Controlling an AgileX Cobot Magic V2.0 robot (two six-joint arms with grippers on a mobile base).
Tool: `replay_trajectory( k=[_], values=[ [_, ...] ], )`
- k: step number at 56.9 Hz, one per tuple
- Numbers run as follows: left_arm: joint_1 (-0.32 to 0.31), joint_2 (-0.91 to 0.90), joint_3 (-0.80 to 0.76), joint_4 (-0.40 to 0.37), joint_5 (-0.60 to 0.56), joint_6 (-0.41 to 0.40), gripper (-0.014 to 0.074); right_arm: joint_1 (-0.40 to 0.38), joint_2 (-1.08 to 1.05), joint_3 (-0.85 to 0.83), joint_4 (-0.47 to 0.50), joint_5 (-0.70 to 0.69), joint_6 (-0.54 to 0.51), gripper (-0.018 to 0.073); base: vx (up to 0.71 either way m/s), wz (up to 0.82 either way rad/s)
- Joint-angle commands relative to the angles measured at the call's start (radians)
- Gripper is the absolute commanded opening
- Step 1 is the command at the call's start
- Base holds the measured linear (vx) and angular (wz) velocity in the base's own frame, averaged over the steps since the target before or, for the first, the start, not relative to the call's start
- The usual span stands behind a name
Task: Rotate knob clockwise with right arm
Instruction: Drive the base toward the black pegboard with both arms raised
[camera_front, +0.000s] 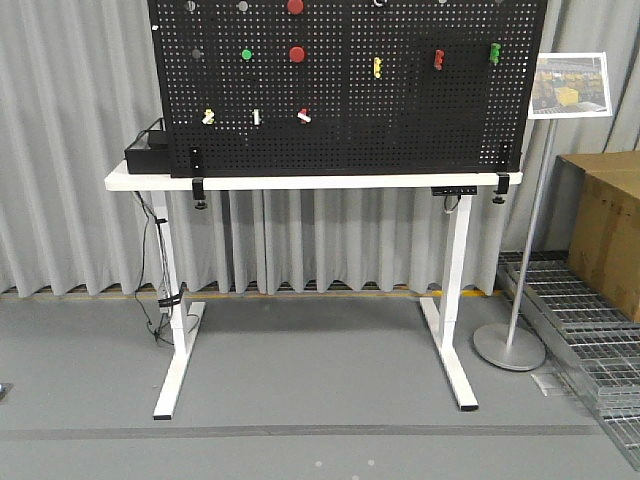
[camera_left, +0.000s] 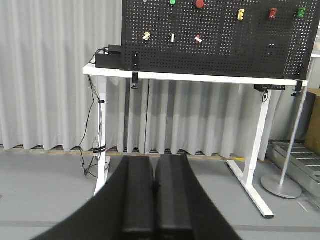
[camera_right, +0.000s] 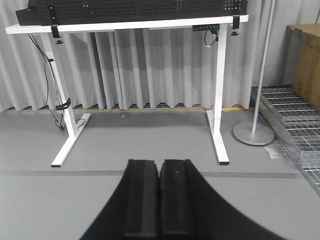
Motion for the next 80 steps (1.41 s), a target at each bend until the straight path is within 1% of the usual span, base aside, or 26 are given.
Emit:
replay_trajectory(
  k=[1, 49, 80],
  values=[
    [0.002, 0.0, 0.013, -0.008, -0.082, -0.01, -0.0006, 0.001, -0.01, 0.008, -0.005, -0.083, -0.003, -0.0009, 0.0, 0.0],
    [0.002, 0.0, 0.013, -0.008, -0.082, -0.01, -0.0006, 0.001, -0.01, 0.008, -0.005, -0.083, -0.003, -0.0009, 0.01, 0.0],
    [0.002, 0.0, 0.013, -0.008, -0.082, -0.01, -0.0006, 0.001, -0.01, 0.008, -0.005, -0.083, -0.003, -0.0009, 0.13, -0.04]
  ],
)
